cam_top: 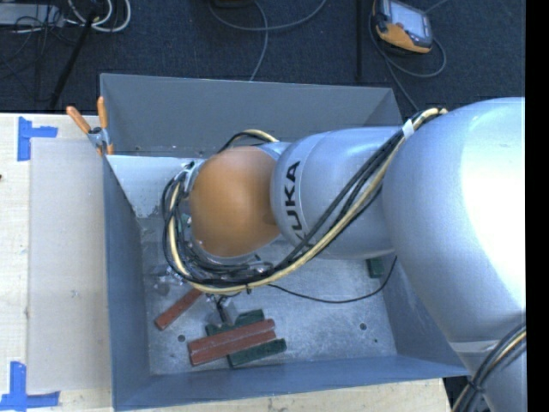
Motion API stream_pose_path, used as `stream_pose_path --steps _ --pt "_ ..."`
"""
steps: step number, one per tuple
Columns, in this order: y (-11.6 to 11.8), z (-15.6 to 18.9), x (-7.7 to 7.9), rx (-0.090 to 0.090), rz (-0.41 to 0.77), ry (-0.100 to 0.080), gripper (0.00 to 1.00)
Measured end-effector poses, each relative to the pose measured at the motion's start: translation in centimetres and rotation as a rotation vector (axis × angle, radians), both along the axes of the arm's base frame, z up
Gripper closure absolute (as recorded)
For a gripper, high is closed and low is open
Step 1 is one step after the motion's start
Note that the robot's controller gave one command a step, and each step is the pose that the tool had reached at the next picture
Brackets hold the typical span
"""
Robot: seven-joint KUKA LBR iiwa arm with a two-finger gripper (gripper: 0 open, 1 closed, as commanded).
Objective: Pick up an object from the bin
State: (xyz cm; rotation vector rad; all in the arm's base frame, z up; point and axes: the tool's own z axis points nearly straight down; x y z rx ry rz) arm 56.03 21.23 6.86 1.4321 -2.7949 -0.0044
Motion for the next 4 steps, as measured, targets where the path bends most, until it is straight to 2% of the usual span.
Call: stream_pose_path --steps 1,2,3,4 --pt "0.1 0.1 0.0 0.001 -0.005 -0.002 0.00" --pt "0.0 0.1 0.1 0.000 -0.008 -0.003 1.00" --pt "0.1 0.8 0.1 0.001 -0.014 -0.003 1.00" --pt "0.2 10.2 0.3 0.001 -0.022 -0.010 1.00"
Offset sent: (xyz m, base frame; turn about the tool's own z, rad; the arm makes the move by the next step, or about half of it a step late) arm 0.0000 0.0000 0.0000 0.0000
